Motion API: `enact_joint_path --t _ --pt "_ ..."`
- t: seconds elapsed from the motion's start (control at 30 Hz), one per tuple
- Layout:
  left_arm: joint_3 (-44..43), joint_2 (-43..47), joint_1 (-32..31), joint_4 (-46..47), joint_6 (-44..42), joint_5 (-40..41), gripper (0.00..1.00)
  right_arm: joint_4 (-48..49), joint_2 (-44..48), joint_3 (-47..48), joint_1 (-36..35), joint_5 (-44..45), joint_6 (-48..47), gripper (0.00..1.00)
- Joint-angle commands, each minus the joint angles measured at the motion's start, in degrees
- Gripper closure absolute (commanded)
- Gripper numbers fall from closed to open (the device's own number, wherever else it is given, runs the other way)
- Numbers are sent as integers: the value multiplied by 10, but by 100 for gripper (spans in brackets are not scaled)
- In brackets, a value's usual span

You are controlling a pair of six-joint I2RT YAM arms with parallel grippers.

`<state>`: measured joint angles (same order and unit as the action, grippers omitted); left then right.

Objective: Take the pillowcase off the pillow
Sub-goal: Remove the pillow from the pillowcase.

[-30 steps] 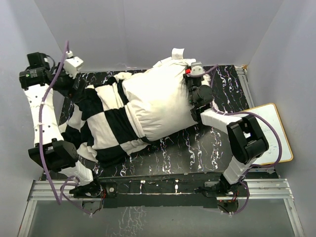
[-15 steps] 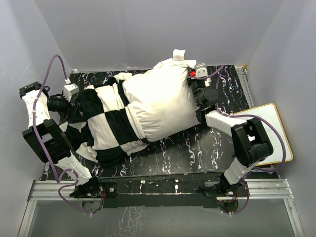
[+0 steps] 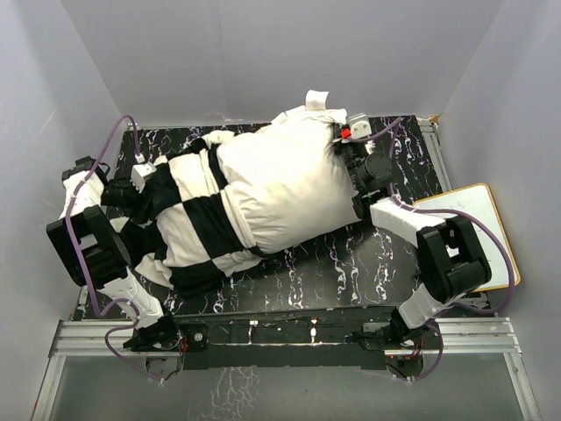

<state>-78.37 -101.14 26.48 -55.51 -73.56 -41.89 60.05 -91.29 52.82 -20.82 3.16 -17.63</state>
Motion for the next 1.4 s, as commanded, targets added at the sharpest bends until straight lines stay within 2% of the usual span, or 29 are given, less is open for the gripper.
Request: enact_joint_path --t 0.0,0.07,0.13,0.2,0.43,0.63,0.83,1.17,1.37 --pt "-20 17 0 -1 -20 15 54 84 60 3 2 -36 27 92" --pt "-34 16 9 3 -2 25 72 74 66 0 7 -24 26 92" --pt "-47 16 17 21 35 52 100 60 70 1 9 2 19 92" --pt "-57 16 26 39 68 83 100 43 74 7 14 36 21 92" --pt "-43 67 60 117 105 153 100 -6 79 25 36 171 41 92" --pt "-108 54 87 139 153 177 100 -7 95 6 59 270 16 92" --pt "-122 39 117 157 152 210 100 -52 126 0 119 306 58 92" --pt "26 57 185 226 97 243 100 -90 155 -31 160 338 79 92" --pt "38 21 226 266 87 281 100 -135 162 -50 201 344 111 92"
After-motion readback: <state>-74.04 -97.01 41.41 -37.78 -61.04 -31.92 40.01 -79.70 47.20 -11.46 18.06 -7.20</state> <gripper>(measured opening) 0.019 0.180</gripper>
